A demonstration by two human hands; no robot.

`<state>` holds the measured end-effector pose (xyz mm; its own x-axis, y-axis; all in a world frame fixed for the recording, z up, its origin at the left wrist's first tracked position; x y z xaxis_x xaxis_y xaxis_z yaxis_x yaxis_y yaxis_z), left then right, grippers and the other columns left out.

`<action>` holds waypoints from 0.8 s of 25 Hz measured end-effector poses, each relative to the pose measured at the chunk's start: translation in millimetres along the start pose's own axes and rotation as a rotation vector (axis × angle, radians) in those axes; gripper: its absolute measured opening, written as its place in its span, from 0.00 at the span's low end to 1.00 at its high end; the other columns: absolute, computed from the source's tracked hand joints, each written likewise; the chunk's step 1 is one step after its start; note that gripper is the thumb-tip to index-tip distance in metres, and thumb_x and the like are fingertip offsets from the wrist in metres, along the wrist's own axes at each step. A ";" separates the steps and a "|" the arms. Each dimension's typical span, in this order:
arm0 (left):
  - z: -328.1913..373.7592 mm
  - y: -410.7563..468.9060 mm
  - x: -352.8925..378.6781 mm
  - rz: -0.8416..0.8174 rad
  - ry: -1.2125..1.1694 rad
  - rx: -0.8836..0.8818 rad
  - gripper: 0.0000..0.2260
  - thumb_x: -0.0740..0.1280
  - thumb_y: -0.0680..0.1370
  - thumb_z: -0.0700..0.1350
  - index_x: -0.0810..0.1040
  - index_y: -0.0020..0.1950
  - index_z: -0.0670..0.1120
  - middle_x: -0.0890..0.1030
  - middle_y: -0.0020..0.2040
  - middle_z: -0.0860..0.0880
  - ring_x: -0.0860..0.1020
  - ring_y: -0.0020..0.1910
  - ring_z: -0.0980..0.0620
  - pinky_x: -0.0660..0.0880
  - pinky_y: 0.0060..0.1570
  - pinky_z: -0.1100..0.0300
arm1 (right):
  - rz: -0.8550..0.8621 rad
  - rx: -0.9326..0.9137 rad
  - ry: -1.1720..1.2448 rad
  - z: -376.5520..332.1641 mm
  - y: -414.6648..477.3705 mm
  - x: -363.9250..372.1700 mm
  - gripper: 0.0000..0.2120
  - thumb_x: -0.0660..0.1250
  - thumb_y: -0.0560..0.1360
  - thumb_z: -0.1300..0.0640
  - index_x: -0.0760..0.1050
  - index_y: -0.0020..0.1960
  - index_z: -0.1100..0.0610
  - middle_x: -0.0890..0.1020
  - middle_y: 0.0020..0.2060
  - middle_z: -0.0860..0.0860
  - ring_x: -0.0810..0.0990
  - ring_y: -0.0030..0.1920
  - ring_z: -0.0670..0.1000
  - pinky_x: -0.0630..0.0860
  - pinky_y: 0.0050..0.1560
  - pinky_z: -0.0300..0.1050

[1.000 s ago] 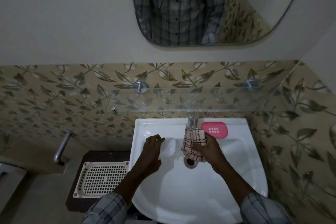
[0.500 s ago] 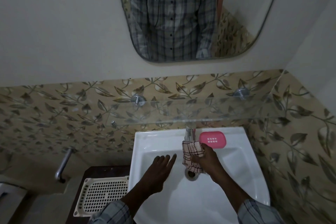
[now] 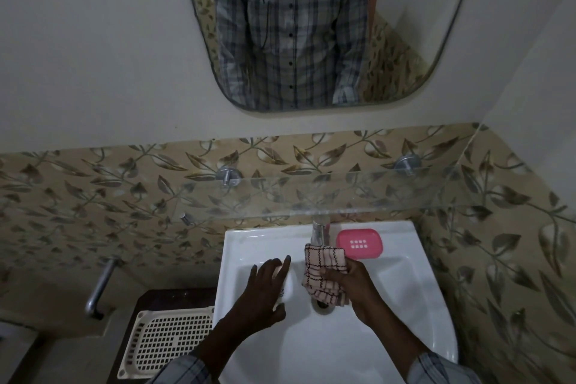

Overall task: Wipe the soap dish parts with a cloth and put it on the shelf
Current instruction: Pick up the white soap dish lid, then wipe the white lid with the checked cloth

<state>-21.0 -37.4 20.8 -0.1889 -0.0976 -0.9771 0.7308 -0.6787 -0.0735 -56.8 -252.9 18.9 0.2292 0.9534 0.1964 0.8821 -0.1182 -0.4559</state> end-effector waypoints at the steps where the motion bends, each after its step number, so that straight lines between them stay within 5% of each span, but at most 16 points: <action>1: 2.7 2.0 -1.6 0.004 0.053 0.010 0.44 0.64 0.71 0.52 0.44 0.81 0.45 0.62 0.76 0.44 0.58 0.77 0.44 0.53 0.76 0.42 | 0.003 0.002 0.002 -0.3 0.6 0.7 0.14 0.74 0.72 0.67 0.82 0.57 0.60 0.87 0.50 0.59 0.86 0.51 0.60 0.81 0.56 0.62; 6: 0.2 2.6 -5.9 0.214 -0.031 0.064 0.44 0.75 0.64 0.45 0.59 0.76 0.41 0.73 0.70 0.40 0.69 0.72 0.43 0.61 0.74 0.39 | 0.016 0.003 0.002 -1.9 -0.3 1.5 0.14 0.74 0.72 0.67 0.82 0.57 0.60 0.87 0.50 0.59 0.86 0.50 0.61 0.81 0.56 0.63; 10: -19.3 0.0 -13.4 0.227 -0.688 -0.302 0.36 0.73 0.72 0.46 0.61 0.77 0.44 0.65 0.71 0.48 0.67 0.67 0.54 0.67 0.67 0.65 | 0.006 -0.018 0.041 -5.1 -1.0 4.2 0.15 0.74 0.72 0.67 0.81 0.58 0.62 0.87 0.51 0.60 0.86 0.51 0.62 0.80 0.56 0.63; 13: -28.3 0.1 -5.8 0.277 -1.419 -0.628 0.18 0.64 0.81 0.45 0.72 0.71 0.49 0.78 0.64 0.47 0.78 0.61 0.49 0.76 0.61 0.51 | -0.011 -0.070 0.058 -11.5 -2.0 11.3 0.16 0.73 0.73 0.69 0.81 0.59 0.61 0.87 0.51 0.60 0.86 0.51 0.61 0.83 0.52 0.57; 15: -31.0 -0.3 -5.9 0.338 -1.690 -0.749 0.10 0.61 0.80 0.46 0.80 0.54 0.45 0.82 0.49 0.42 0.82 0.46 0.50 0.79 0.45 0.55 | -0.023 -0.120 0.027 -19.5 -5.2 19.1 0.15 0.72 0.74 0.69 0.81 0.59 0.59 0.87 0.51 0.57 0.87 0.51 0.57 0.84 0.48 0.50; 17: -30.3 -0.6 -11.9 0.338 -1.816 -0.772 0.14 0.60 0.80 0.48 0.81 0.43 0.43 0.81 0.38 0.42 0.82 0.36 0.50 0.79 0.35 0.57 | -0.011 -0.164 -0.081 -25.1 -7.0 26.8 0.15 0.72 0.74 0.67 0.80 0.60 0.56 0.87 0.51 0.53 0.87 0.50 0.53 0.84 0.48 0.47; 20: -22.0 8.7 -18.4 0.184 -2.061 -0.790 0.23 0.58 0.81 0.58 0.84 0.53 0.41 0.83 0.46 0.38 0.82 0.44 0.40 0.80 0.43 0.47 | -0.013 -0.347 -0.284 -45.2 -10.6 46.5 0.17 0.71 0.76 0.65 0.82 0.56 0.45 0.87 0.51 0.42 0.86 0.52 0.46 0.82 0.52 0.40</action>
<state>3.3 -25.6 33.7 0.0548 -0.8739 0.4829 0.7545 -0.2805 -0.5933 -36.8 -219.9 72.1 0.1383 0.9880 -0.0686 0.9811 -0.1461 -0.1269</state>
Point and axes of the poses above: each hand's wrist, its own y-axis towards the middle knuckle, its own x-axis out of the palm, z = x × y, the point moved 5 cm from there along y, towards the middle knuckle
